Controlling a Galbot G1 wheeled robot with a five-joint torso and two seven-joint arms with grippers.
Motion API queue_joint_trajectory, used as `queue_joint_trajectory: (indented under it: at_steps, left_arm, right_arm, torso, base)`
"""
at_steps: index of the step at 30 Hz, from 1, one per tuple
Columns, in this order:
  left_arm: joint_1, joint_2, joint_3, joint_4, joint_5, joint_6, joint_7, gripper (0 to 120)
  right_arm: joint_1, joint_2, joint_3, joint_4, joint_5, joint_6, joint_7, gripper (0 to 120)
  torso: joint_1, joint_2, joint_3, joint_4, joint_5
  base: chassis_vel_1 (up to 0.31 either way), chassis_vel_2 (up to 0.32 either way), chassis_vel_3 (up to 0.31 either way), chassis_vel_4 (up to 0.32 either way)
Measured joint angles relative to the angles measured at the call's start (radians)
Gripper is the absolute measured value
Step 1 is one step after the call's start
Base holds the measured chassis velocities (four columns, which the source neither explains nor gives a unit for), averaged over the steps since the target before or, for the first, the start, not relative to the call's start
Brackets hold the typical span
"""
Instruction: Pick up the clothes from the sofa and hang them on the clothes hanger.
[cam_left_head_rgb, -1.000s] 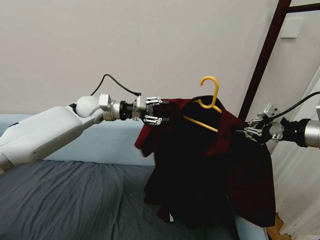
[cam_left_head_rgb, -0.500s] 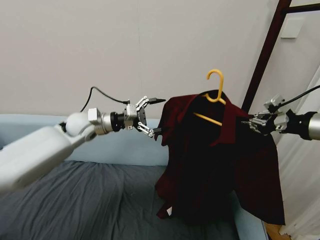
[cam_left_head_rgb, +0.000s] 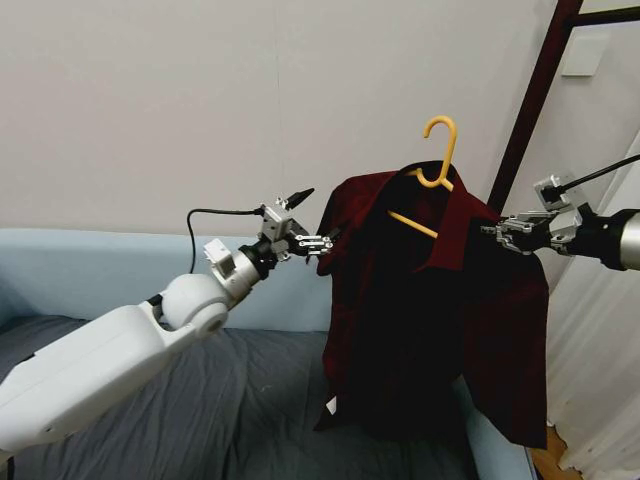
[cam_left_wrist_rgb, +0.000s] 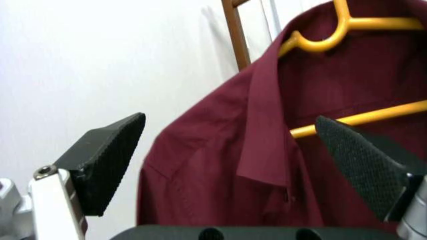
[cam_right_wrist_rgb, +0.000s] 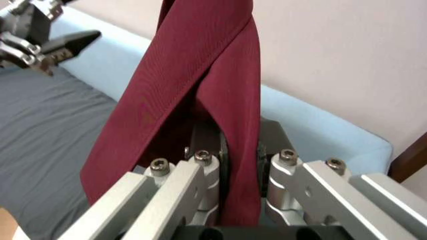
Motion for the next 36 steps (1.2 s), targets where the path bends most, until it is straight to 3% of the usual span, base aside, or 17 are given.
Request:
queue_joint_trajectory:
  at_steps: [12,36]
  left_arm:
    - [-0.038,-0.062,0.066,0.045,0.01,0.01,-0.018,98]
    - [-0.066,-0.11,0.119,0.102,0.015,0.021,-0.02,16]
  right_arm:
    - [0.005,0.005,0.001,0.025,0.008,0.001,-0.001,8]
    - [0.01,0.012,-0.005,0.051,0.005,0.004,-0.002,8]
  torso:
    - [0.0,0.0,0.0,0.0,-0.0001]
    - [0.0,0.0,0.0,0.0001,-0.0002]
  base:
    - [0.0,0.0,0.0,0.0]
    - [0.0,0.0,0.0,0.0]
